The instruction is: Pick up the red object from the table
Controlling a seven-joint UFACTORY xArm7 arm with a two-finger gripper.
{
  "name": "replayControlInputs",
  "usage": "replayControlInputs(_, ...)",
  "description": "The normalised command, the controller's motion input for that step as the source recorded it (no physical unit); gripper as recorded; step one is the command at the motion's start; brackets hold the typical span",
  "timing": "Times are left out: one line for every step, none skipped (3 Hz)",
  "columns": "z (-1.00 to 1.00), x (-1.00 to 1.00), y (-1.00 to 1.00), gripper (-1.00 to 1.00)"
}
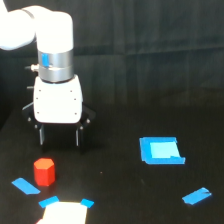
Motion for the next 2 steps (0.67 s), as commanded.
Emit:
replayControlInputs(0.17, -0.05, -0.88, 0.87)
replayControlInputs(-0.13, 0.22, -0.86, 0.41)
